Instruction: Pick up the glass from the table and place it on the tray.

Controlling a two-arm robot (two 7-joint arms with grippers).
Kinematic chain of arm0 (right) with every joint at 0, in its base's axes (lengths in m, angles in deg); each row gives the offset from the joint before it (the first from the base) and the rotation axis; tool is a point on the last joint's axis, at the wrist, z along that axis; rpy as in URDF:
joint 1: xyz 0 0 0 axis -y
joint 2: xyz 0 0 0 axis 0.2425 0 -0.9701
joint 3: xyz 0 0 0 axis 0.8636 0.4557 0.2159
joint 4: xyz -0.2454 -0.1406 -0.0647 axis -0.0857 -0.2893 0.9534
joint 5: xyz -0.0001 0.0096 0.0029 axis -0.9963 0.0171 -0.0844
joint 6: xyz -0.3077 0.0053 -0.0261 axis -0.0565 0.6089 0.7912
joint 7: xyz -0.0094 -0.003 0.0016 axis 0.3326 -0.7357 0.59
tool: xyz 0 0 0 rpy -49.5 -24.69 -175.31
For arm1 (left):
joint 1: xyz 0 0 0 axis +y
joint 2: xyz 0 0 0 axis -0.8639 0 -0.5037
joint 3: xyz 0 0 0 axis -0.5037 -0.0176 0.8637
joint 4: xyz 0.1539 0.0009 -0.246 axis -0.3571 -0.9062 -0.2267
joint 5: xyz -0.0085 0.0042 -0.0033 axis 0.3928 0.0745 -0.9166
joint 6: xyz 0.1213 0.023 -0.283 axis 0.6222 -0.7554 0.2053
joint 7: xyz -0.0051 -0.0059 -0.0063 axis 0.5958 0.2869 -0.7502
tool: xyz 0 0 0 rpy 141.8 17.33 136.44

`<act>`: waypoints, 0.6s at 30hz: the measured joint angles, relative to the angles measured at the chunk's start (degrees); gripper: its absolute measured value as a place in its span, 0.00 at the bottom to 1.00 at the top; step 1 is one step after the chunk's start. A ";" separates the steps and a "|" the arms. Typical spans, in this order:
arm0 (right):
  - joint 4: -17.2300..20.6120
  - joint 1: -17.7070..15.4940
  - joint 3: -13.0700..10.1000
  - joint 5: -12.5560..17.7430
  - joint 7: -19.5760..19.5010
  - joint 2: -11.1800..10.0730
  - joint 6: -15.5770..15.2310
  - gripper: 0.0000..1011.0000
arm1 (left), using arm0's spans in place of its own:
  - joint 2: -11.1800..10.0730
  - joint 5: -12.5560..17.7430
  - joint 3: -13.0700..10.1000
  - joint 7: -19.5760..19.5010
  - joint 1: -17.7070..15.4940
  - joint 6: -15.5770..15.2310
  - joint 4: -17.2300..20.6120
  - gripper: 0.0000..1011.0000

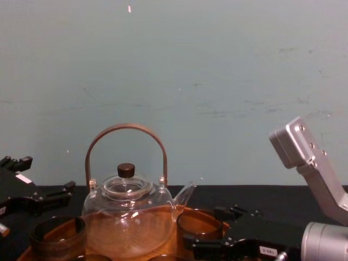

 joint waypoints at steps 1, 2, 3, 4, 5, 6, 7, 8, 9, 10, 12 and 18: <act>0.00 0.00 0.00 0.00 0.00 0.00 0.00 0.99 | 0.00 0.00 0.00 0.00 0.00 0.00 0.00 0.99; 0.00 0.00 0.00 0.00 0.00 0.00 0.00 0.99 | 0.00 0.00 0.00 0.00 0.00 0.00 0.00 0.99; 0.00 0.00 0.00 0.00 0.00 0.00 0.00 0.99 | 0.00 0.00 0.00 0.00 0.00 0.00 0.00 0.99; 0.00 0.00 0.00 0.00 0.00 0.00 0.00 0.99 | 0.00 0.00 0.00 0.00 0.00 0.00 0.00 0.99; 0.00 0.00 0.00 -0.01 0.00 0.00 0.00 0.99 | 0.00 0.00 0.00 0.00 0.00 0.00 0.00 0.99; 0.00 0.00 0.00 -0.01 0.00 0.00 0.00 0.99 | 0.00 0.00 0.00 0.00 0.00 0.00 0.00 0.99; 0.00 0.00 0.00 -0.01 0.00 0.00 0.00 0.99 | 0.00 0.00 0.00 0.00 0.00 0.00 0.00 0.99; 0.00 0.00 0.00 -0.01 0.00 0.00 0.00 0.99 | 0.00 0.00 0.00 0.00 0.00 0.00 0.00 0.99; -0.01 0.00 0.00 -0.01 0.00 0.00 0.00 0.99 | 0.00 0.00 0.00 0.00 0.00 0.00 0.00 0.99; -0.01 0.00 0.00 -0.01 0.00 0.00 0.00 0.99 | 0.00 0.00 0.00 0.00 0.00 0.00 0.00 0.99; -0.05 -0.04 -0.12 0.17 0.11 0.01 0.13 0.99 | 0.00 0.00 0.00 0.00 0.00 0.00 0.00 0.99; 0.81 -0.56 -0.81 0.62 -0.04 -0.20 1.02 0.99 | 0.00 0.00 0.00 0.00 0.00 0.00 0.00 0.99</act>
